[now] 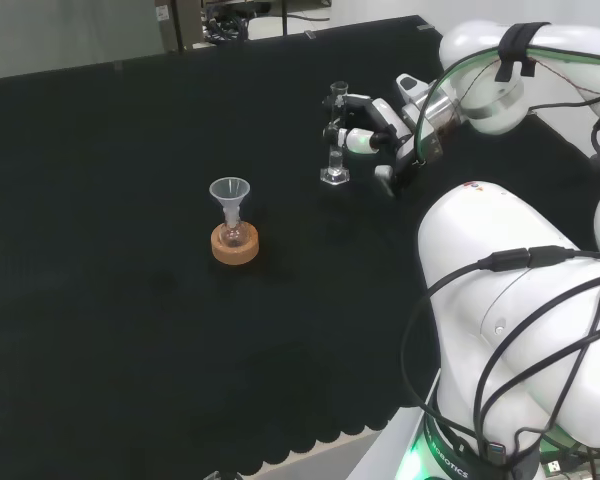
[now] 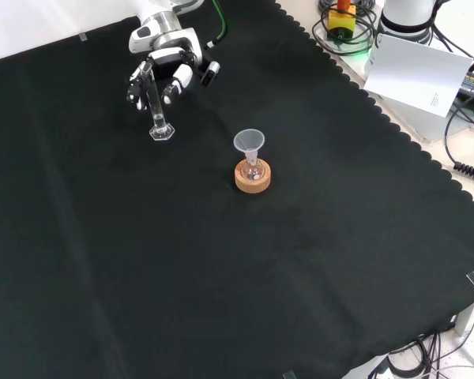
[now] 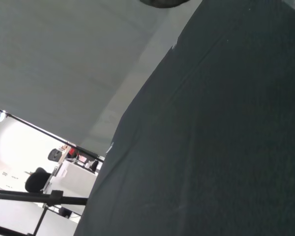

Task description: Pick up the graduated cylinder.

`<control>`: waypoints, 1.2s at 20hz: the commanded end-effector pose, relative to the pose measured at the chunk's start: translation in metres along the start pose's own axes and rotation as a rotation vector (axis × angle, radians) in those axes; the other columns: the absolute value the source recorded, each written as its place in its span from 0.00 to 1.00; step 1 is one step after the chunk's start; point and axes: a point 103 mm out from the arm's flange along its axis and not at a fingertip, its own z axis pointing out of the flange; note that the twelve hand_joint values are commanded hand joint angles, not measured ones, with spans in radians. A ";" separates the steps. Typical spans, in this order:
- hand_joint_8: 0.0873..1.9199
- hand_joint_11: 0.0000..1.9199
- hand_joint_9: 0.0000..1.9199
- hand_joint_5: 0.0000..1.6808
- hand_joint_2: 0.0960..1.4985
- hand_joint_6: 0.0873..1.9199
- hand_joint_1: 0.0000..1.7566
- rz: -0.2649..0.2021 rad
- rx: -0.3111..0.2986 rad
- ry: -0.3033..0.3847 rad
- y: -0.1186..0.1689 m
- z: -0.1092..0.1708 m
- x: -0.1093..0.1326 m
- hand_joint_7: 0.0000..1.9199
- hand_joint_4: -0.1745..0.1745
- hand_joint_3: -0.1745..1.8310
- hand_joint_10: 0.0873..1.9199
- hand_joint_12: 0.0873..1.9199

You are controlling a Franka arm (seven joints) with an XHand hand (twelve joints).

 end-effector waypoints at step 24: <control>0.36 0.49 0.53 0.50 0.80 0.42 0.69 0.081 -0.069 -0.082 -0.003 0.001 0.003 0.39 0.29 0.02 0.16 0.45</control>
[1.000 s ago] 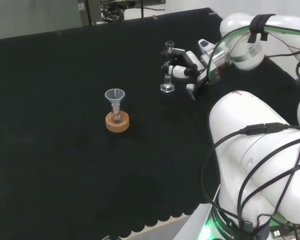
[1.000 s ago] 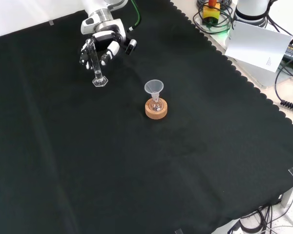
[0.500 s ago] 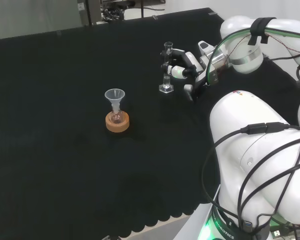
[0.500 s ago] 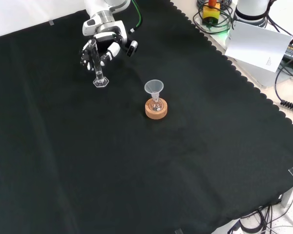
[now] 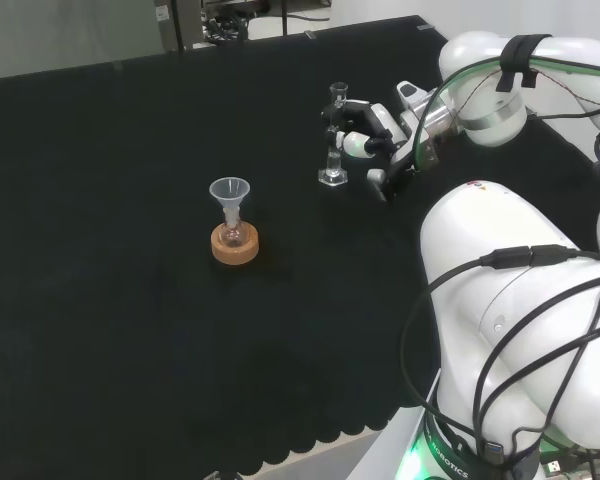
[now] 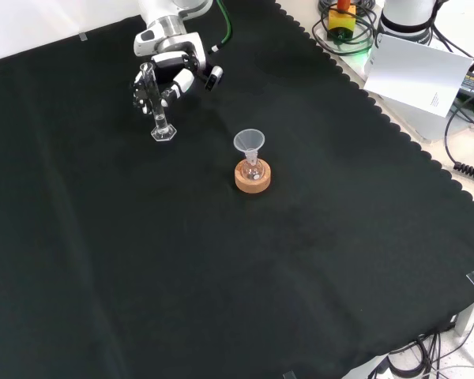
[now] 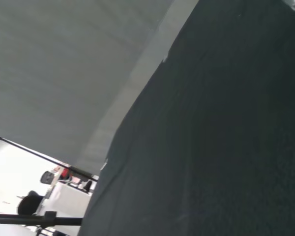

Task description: Pick up the graduated cylinder.

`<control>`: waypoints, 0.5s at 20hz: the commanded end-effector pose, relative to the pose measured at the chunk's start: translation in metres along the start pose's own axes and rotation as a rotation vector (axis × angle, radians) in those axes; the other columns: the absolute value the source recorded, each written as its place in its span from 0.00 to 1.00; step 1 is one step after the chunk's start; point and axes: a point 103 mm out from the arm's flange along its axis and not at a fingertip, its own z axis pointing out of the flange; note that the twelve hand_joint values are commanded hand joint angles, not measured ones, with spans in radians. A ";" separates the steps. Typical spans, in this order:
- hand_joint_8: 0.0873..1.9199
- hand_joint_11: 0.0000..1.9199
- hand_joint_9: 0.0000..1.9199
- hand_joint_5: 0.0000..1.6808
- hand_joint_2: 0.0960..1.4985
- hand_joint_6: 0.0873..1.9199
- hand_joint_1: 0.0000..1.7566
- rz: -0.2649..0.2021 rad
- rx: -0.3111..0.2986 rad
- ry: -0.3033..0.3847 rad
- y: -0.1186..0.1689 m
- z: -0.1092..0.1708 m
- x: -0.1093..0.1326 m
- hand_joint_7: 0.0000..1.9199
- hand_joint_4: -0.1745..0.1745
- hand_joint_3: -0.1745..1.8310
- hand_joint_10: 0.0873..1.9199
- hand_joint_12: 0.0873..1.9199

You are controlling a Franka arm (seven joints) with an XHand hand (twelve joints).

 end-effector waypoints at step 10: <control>0.56 0.55 0.60 0.54 0.75 0.56 0.71 0.006 0.077 -0.325 -0.001 -0.040 0.025 0.48 0.00 0.09 0.15 0.42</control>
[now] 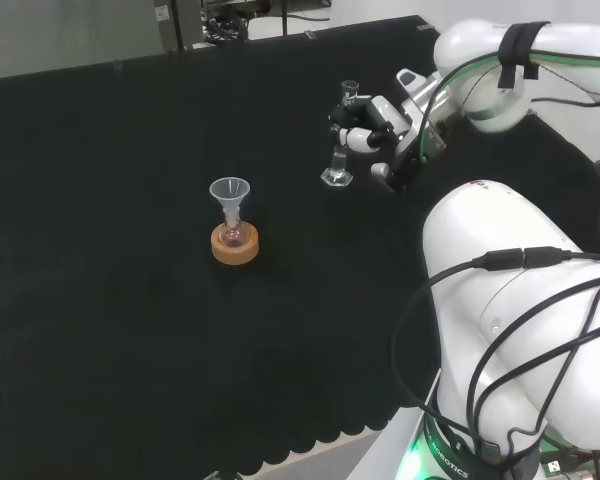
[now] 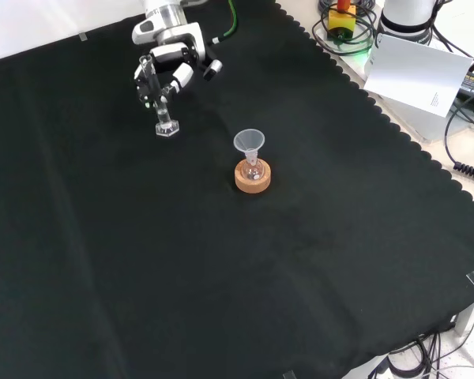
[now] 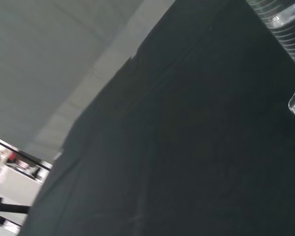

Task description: Pick up the graduated cylinder.

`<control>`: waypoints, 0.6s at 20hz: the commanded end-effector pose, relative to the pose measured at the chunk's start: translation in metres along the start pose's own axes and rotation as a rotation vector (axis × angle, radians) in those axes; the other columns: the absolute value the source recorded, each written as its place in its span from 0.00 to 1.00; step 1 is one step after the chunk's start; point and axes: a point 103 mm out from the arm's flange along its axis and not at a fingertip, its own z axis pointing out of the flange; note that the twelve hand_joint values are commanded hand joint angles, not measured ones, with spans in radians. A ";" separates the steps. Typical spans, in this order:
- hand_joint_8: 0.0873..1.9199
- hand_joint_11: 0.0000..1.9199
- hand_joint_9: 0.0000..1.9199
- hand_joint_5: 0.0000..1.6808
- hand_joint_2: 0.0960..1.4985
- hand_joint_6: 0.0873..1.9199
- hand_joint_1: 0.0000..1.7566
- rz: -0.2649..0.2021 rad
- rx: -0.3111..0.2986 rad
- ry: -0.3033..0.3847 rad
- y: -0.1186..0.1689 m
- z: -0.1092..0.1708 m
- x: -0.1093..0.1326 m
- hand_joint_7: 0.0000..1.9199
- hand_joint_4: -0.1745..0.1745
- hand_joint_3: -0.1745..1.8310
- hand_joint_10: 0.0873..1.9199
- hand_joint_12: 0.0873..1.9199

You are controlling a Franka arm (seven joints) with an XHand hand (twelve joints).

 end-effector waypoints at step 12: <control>0.35 0.59 0.70 0.64 0.70 0.47 0.72 -0.046 0.197 -0.288 -0.030 -0.058 0.041 0.58 0.37 0.08 0.04 0.37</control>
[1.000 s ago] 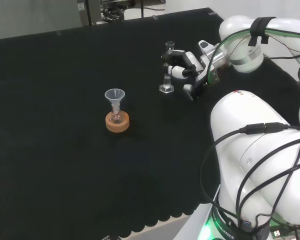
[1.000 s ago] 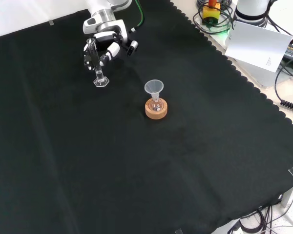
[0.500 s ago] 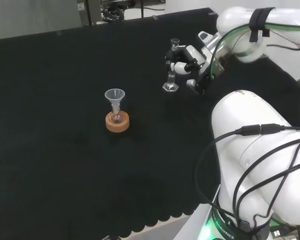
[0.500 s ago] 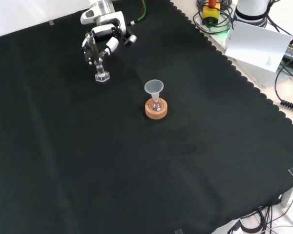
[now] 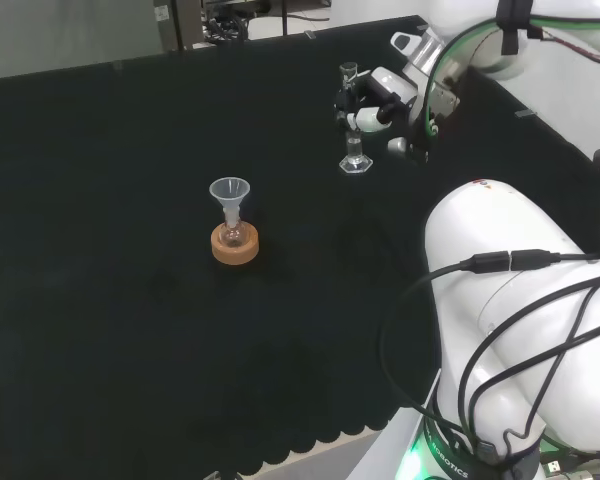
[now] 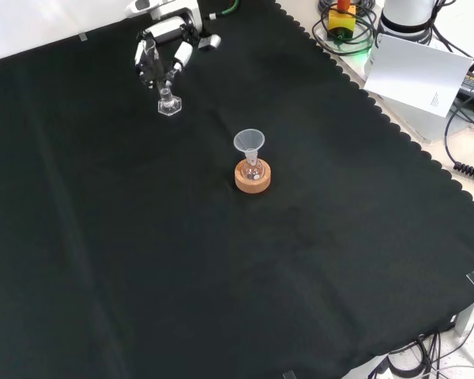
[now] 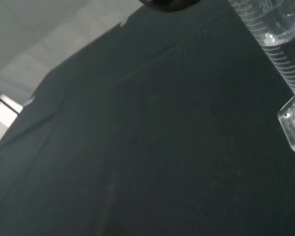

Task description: Pick up the graduated cylinder.

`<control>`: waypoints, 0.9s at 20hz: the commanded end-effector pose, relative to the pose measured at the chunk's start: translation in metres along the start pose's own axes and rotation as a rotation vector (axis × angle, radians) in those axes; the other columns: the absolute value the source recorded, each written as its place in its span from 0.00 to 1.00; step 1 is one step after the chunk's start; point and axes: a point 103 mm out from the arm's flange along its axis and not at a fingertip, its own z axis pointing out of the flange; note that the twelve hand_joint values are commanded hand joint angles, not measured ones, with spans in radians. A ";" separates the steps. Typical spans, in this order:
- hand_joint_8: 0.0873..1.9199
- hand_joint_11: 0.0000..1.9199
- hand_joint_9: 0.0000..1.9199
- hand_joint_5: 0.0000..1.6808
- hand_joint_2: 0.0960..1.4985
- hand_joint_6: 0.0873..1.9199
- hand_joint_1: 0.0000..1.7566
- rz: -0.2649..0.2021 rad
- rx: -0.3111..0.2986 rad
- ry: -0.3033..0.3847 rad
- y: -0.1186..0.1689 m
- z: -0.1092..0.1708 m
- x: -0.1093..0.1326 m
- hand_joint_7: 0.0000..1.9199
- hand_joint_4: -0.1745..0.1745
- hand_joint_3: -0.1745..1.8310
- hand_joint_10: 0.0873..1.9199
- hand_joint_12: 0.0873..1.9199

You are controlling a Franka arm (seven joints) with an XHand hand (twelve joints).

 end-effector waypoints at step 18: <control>0.32 0.59 0.71 0.66 0.69 0.46 0.71 -0.058 0.316 -0.304 -0.084 -0.004 0.067 0.59 0.48 0.08 0.03 0.37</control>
